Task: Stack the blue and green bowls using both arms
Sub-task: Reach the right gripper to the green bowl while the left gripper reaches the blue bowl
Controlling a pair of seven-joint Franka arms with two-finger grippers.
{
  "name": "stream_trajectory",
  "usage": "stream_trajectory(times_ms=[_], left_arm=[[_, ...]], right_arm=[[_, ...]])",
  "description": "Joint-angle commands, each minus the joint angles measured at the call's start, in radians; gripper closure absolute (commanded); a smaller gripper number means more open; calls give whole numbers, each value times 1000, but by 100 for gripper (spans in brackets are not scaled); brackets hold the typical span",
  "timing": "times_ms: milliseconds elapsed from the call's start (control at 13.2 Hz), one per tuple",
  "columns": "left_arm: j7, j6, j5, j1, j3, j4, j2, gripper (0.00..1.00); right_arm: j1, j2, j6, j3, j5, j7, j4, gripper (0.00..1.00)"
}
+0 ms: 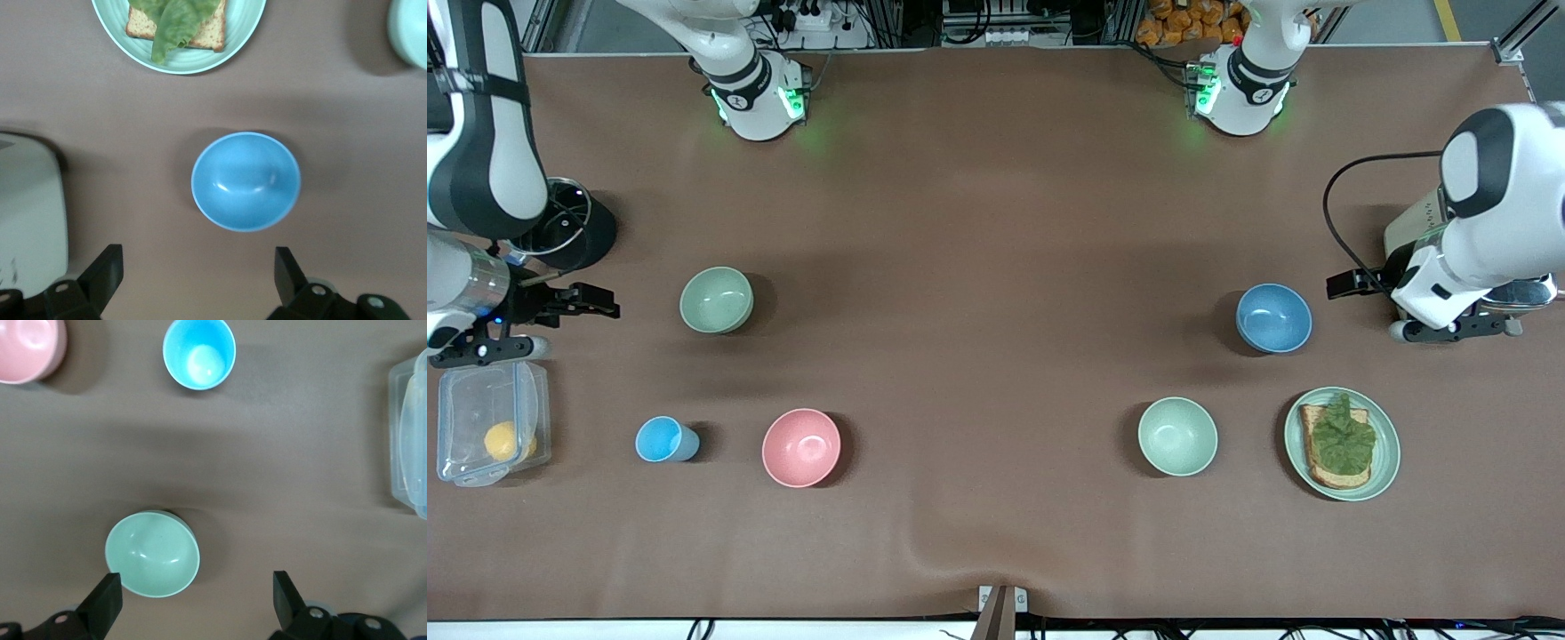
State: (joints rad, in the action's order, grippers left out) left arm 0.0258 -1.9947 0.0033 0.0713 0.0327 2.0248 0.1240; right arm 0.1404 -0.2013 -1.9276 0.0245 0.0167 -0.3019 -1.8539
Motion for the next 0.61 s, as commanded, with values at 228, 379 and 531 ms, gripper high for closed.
stream_trajectory(times_ms=[228,379,531], left_arm=[[-29,-234,20,28,3,130,98,5],[-27,-260,20,34,3,134,132,8],[-21,-314,20,39,3,156,155,15]], right_arm=[[36,8,-235,-15,74,-22,-236,0],[48,-1,-275,-15,83,-23,-280,0],[56,-18,-280,-15,94,-23,-286,0]])
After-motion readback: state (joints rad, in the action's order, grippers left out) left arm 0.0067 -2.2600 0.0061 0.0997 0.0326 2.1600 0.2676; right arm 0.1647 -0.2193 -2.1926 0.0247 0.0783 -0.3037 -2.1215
